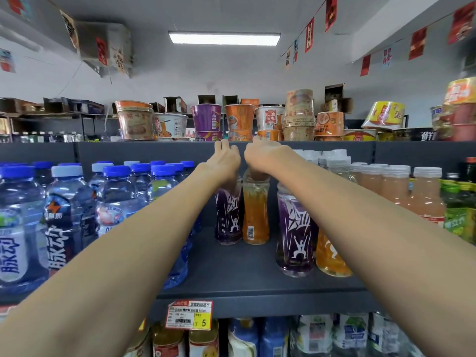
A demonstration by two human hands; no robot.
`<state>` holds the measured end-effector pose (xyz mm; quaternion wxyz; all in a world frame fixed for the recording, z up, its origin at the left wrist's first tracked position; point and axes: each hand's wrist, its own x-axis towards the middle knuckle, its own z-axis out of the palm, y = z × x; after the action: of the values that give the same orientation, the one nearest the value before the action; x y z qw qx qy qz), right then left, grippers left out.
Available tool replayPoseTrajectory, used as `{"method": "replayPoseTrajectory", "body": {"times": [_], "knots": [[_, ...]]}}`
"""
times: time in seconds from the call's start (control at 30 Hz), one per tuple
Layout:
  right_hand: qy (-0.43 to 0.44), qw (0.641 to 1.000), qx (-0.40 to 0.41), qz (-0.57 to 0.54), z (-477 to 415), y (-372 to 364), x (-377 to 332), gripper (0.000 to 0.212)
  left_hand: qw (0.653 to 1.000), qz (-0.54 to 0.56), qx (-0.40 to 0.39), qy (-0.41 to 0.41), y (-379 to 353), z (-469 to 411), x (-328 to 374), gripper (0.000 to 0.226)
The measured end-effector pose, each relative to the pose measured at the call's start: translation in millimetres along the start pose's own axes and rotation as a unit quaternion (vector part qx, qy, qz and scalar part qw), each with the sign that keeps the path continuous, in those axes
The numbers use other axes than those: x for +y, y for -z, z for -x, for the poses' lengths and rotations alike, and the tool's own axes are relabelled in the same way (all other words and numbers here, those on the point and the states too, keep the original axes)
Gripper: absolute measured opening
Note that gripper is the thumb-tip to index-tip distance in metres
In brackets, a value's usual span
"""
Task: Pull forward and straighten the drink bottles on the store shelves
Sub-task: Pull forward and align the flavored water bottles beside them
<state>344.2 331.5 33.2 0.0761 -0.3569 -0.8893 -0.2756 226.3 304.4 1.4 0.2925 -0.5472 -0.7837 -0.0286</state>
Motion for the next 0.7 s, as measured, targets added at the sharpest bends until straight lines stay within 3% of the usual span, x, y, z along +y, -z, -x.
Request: {"method": "replayPoseTrajectory", "body": {"times": [0.1, 0.23, 0.3, 0.43, 0.57, 0.7], "knots": [[0.001, 1.000, 0.018, -0.019, -2.3, 8.1, 3.7, 0.037, 0.999, 0.015, -0.034, -0.001, 5.0, -6.5, -1.8, 0.110], [-0.012, 0.998, 0.038, -0.048, -10.1, 4.9, 6.4, 0.042, 0.999, 0.046, 0.014, -0.009, 7.1, -6.0, -2.7, 0.082], [-0.015, 0.997, 0.049, -0.059, -15.0, 2.3, 8.2, 0.040, 0.995, 0.096, -0.003, 0.017, 8.2, -5.3, -6.0, 0.088], [-0.014, 0.998, 0.034, -0.052, -20.2, 1.1, 10.7, 0.019, 0.992, 0.122, -0.039, 0.016, 17.7, -4.6, -13.7, 0.083], [-0.007, 0.999, 0.020, -0.027, -18.4, 5.3, 15.6, 0.039, 0.993, 0.106, -0.058, -0.007, 25.6, -6.4, -15.4, 0.076], [-0.004, 0.999, -0.022, 0.028, -14.3, 15.7, 22.8, 0.052, 0.987, 0.125, -0.105, 0.004, 31.9, -10.4, -18.9, 0.086]]}}
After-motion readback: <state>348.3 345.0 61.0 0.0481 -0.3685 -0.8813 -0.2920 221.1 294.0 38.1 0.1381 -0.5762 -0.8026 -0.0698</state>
